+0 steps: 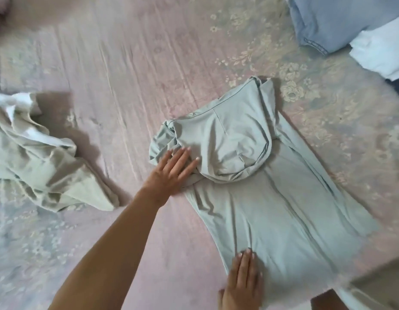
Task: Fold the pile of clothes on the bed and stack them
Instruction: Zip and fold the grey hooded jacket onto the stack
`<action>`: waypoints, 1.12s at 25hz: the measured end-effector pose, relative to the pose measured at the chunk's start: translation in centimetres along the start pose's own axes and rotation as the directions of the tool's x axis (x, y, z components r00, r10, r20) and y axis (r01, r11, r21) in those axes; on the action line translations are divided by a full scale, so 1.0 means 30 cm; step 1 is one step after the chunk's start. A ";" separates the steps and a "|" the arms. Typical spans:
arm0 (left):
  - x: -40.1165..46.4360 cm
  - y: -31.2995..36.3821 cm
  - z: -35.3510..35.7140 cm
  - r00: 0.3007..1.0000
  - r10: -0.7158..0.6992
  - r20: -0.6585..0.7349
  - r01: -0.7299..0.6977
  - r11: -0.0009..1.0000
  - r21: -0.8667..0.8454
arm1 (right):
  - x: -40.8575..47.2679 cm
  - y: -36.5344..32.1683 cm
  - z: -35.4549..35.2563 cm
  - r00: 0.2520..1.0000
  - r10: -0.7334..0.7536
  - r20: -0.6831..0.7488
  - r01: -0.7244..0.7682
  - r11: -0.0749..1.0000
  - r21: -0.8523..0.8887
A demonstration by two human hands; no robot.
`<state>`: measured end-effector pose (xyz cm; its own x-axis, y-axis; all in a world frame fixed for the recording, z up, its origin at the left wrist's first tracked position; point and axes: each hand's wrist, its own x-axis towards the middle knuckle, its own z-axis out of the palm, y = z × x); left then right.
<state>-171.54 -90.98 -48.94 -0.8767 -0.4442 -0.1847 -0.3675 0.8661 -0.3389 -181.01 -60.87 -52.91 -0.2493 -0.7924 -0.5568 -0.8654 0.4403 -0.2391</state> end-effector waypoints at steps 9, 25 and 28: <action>0.132 -0.141 0.053 0.958 0.183 -0.221 -0.184 0.983 0.016 | -0.014 0.063 -0.084 0.859 0.084 -0.504 0.030 0.976 0.214; 1.040 -0.105 -0.368 0.935 0.092 0.342 -0.014 0.974 -0.224 | 0.167 0.725 -0.747 0.779 0.624 0.057 -0.532 0.611 0.587; 1.044 -0.165 -0.347 0.951 -0.089 0.297 0.256 0.767 -0.588 | 0.149 0.752 -0.752 0.778 0.627 0.039 -0.502 0.584 0.638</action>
<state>-200.42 -106.79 -43.45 -0.7082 -0.5679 -0.4194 -0.6890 0.6854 0.2355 -211.45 -64.00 -42.85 -0.7199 -0.3237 -0.6139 -0.1025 0.9245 -0.3672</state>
